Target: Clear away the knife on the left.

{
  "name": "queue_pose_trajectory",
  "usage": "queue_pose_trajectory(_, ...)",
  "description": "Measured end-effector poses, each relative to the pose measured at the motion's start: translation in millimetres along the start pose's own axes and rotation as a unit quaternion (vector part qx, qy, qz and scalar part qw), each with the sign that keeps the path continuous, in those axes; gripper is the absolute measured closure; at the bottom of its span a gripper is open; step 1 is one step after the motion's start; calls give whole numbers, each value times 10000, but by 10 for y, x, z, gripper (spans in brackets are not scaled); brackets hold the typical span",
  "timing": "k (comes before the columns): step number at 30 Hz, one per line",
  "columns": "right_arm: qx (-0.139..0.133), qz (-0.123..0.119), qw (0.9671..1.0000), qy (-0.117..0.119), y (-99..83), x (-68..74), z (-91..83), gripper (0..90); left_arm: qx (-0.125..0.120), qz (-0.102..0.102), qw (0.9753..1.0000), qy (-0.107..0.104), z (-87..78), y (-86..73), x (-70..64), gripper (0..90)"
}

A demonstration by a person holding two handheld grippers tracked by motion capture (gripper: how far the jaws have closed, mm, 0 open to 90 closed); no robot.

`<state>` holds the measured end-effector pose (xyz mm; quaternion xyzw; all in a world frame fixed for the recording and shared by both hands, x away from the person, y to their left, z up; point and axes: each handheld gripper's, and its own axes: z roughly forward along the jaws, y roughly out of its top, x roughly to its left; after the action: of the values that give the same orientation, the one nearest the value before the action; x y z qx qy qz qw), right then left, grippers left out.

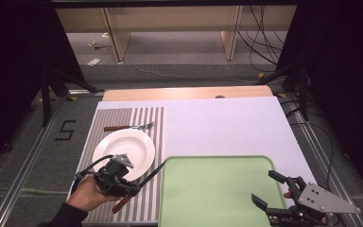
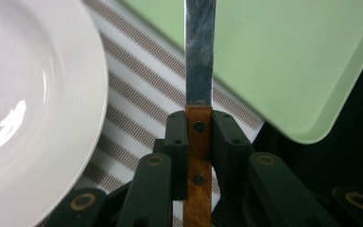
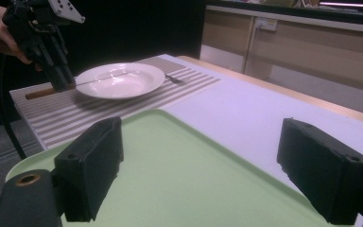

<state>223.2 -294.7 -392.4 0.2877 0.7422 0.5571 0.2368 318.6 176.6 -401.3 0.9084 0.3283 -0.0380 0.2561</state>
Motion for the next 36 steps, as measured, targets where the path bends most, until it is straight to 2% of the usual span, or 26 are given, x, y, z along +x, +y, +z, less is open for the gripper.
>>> queue_pose_trajectory(1, 7, 1, 10000, -7, 1, -1, -4, 163, -63, 77, 9998, -158, 25, 50, -35, 774)
queue_pose_trajectory(3, 0, 2, 10000, -9, 1, -4, -7, 163, -40, 56, 9998, -160, 40, 92, -76, 774)
queue_pose_trajectory(10, -6, -8, 10000, -10, 3, 0, -4, 163, 24, 255, 9991, -325, 129, 269, -171, 774)
queue_pose_trajectory(11, -4, -8, 10000, -10, 3, -2, -6, 163, 38, 300, 9989, -365, 168, 342, -203, 774)
queue_pose_trajectory(15, -4, 2, 10000, -8, 3, -6, -11, 163, 81, 412, 9982, -430, 227, 452, -253, 774)
queue_pose_trajectory(16, -7, -1, 10000, -8, 4, -4, -12, 162, 134, 461, 9978, -463, 250, 495, -271, 774)
queue_pose_trajectory(17, -12, -6, 10000, -10, 4, -3, -11, 162, 208, 549, 9977, -346, 298, 575, -303, 774)
queue_pose_trajectory(18, -10, -9, 10000, -11, 5, -2, -11, 163, 208, 549, 9977, -346, 298, 575, -303, 774)
queue_pose_trajectory(19, -6, -14, 10000, -12, 5, -1, -10, 163, 222, 555, 9972, -455, 375, 653, -314, 774)
queue_pose_trajectory(21, -8, -12, 10000, -8, 3, -2, -11, 162, 350, 612, 9964, -465, 459, 720, -329, 774)
queue_pose_trajectory(30, -12, -20, 10000, 1, 6, -2, -12, 162, 417, 599, 9957, -570, 573, 807, -357, 774)
queue_pose_trajectory(36, -25, -22, 10000, 12, 7, -2, -15, 163, 416, 556, 9950, -719, 640, 829, -408, 774)
